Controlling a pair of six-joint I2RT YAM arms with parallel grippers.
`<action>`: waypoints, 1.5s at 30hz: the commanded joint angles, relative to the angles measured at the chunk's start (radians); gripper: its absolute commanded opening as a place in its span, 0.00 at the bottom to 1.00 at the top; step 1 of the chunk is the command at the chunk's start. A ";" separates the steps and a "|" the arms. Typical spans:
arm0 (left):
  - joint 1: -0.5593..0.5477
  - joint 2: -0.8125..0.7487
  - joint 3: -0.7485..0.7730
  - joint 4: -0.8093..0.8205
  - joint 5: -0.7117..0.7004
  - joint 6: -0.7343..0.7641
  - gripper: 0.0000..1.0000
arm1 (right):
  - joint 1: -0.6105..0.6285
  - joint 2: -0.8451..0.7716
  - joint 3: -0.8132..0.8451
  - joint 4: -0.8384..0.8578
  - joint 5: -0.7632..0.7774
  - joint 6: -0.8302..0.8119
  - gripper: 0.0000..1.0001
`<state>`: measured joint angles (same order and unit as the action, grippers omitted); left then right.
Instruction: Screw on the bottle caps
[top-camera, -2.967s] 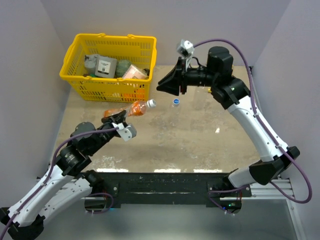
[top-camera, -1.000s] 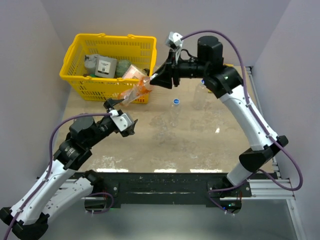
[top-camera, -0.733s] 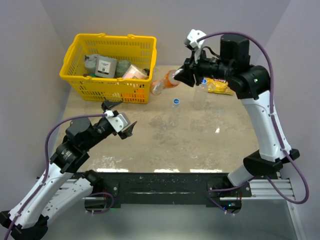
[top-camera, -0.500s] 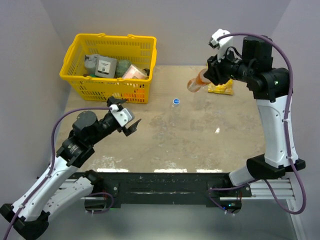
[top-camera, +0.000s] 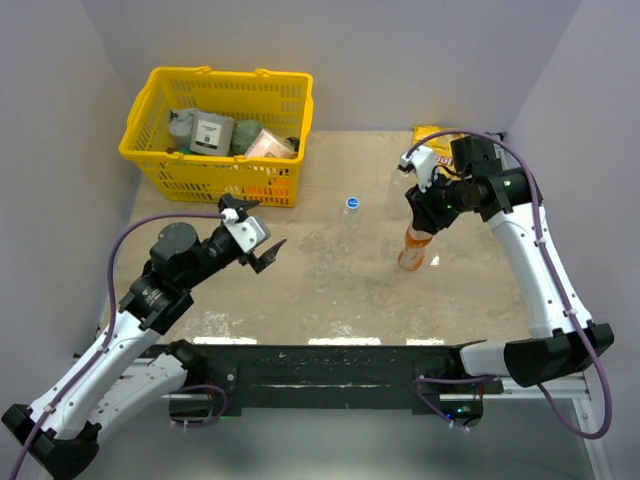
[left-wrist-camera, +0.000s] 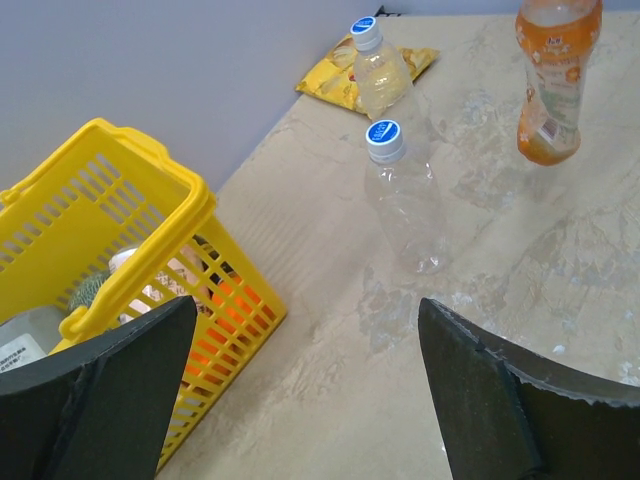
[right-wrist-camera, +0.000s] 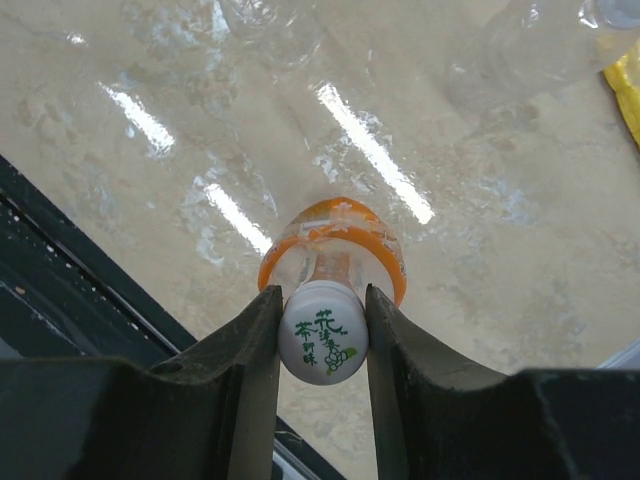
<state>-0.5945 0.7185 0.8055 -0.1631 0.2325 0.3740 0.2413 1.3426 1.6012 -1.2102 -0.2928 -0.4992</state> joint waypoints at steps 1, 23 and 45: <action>0.030 -0.007 0.009 0.022 0.024 -0.026 0.97 | -0.002 -0.023 -0.078 0.179 -0.117 -0.032 0.00; 0.085 0.018 0.017 -0.012 0.083 -0.020 0.97 | -0.004 0.026 -0.234 0.360 -0.115 0.047 0.11; 0.098 0.013 0.003 -0.010 0.102 -0.014 0.97 | -0.004 0.035 -0.245 0.374 -0.106 0.070 0.65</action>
<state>-0.5041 0.7383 0.8055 -0.2039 0.3115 0.3752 0.2409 1.3945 1.3643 -0.8658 -0.3885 -0.4389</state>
